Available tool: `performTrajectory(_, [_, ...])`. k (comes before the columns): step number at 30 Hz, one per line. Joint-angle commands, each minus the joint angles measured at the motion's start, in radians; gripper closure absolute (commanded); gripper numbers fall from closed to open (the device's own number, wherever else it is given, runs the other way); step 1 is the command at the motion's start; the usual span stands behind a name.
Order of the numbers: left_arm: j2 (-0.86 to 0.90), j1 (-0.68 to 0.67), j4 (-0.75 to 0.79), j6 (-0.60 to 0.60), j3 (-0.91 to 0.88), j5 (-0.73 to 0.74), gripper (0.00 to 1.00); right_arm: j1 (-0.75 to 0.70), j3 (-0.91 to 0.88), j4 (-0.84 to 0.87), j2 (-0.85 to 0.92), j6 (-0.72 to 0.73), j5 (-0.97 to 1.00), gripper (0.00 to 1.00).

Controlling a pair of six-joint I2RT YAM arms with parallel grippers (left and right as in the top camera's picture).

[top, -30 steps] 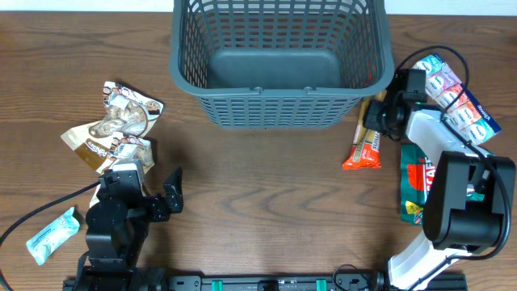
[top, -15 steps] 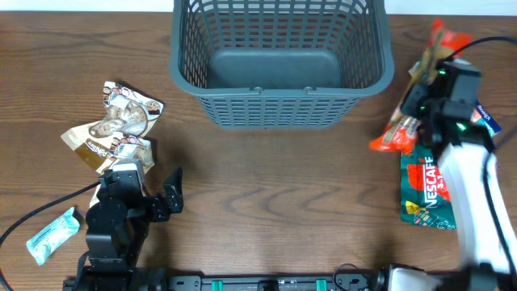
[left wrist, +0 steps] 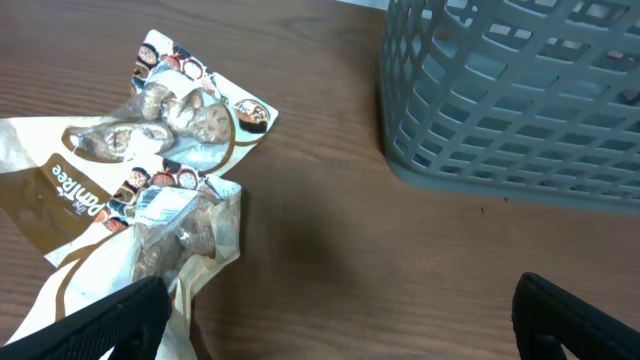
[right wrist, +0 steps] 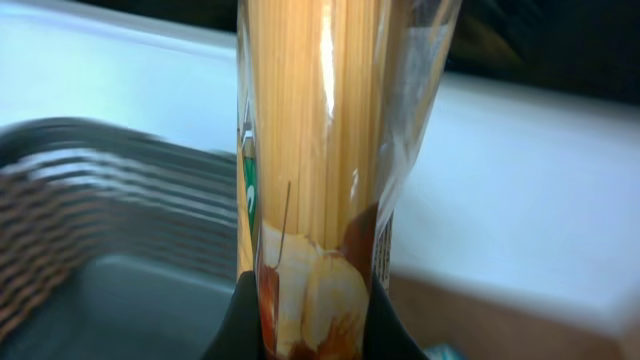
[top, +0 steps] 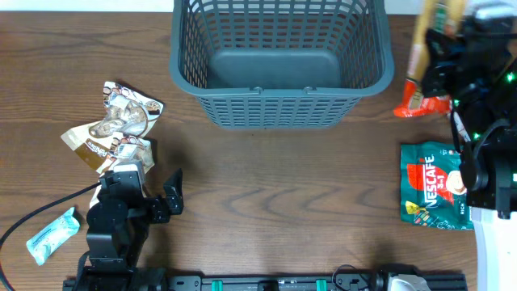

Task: Pack container
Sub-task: 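Lift the spaghetti pack with the right gripper and drop it into the basket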

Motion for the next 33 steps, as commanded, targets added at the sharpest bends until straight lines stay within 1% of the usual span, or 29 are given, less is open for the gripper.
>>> performTrajectory(1, [0.0, 0.003, 0.0, -0.006, 0.023, 0.011, 0.02, 0.096, 0.137, 0.016, 0.051, -0.256, -0.17, 0.99])
performTrajectory(8, [0.0, 0.003, 0.0, -0.006, 0.023, 0.011, 0.01, 0.28, 0.316, 0.018, 0.286, -0.492, -0.205, 0.99])
performTrajectory(11, [0.0, 0.003, 0.0, -0.006, 0.023, 0.011, 0.01, 0.317, 0.353, 0.018, 0.392, -0.578, -0.205, 0.99])
performTrajectory(14, [0.0, 0.003, 0.0, -0.006, 0.023, 0.011, 0.01, 0.331, 0.357, 0.003, 0.501, -0.63, -0.232, 0.99])
performTrajectory(20, [0.0, 0.003, 0.0, -0.006, 0.023, 0.011, 0.01, 0.331, 0.357, -0.113, 0.688, -0.64, -0.249, 0.99])
performTrajectory(23, [0.0, 0.003, 0.0, -0.006, 0.023, 0.011, 0.01, 0.329, 0.357, -0.14, 0.762, -0.641, -0.241, 0.99])
performTrajectory(26, [0.0, 0.003, 0.0, -0.006, 0.023, 0.011, 0.01, 0.328, 0.357, -0.14, 0.807, -0.64, -0.23, 0.99])
performTrajectory(30, [0.0, 0.003, 0.0, -0.006, 0.023, 0.011, 0.01, 0.328, 0.357, -0.148, 0.824, -0.628, -0.226, 0.99])
performTrajectory(31, [0.0, 0.003, 0.0, -0.006, 0.023, 0.011, 0.01, 0.328, 0.357, -0.15, 0.824, -0.606, -0.226, 0.9])
performTrajectory(32, [0.0, 0.003, 0.0, -0.006, 0.023, 0.011, 0.01, 0.328, 0.357, -0.15, 0.824, -0.575, -0.227, 0.72])
performTrajectory(33, [0.0, 0.003, 0.0, -0.006, 0.023, 0.011, 0.01, 0.328, 0.357, -0.15, 0.818, -0.526, -0.227, 0.2])
